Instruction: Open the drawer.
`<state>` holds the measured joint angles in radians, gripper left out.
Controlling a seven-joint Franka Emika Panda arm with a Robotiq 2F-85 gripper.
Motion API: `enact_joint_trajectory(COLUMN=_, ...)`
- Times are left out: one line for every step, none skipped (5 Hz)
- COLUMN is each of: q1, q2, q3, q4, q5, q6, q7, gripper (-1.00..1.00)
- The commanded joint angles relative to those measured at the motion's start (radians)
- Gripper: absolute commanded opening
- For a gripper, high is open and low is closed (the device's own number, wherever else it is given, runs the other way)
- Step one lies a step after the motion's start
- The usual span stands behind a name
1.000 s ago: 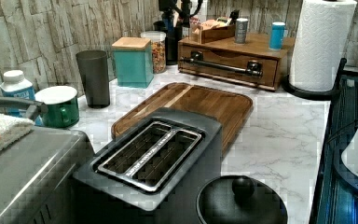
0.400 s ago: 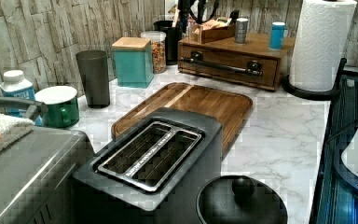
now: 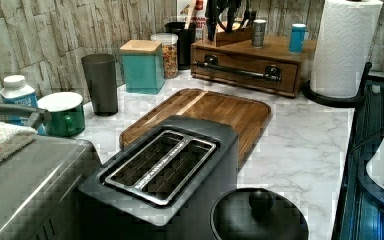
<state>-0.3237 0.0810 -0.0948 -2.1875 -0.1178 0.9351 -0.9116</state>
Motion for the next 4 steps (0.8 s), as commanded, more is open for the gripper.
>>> enact_joint_trajectory(q1=0.0, q2=0.068, q3=0.02, q4=-0.02, q5=0.015, q6=0.002, q7=-0.126, gripper=1.0)
enact_joint_trajectory(q1=0.016, q2=0.075, q3=-0.022, q4=-0.035, q5=-0.101, q6=0.015, q7=-0.047, gripper=1.0)
enact_joint_trajectory(q1=-0.005, q2=0.074, q3=-0.043, q4=-0.072, q5=-0.13, q6=0.063, q7=-0.026, gripper=1.0)
enact_joint_trajectory(q1=-0.024, q2=0.114, q3=-0.036, q4=-0.095, q5=-0.081, q6=0.137, q7=-0.046, gripper=1.0)
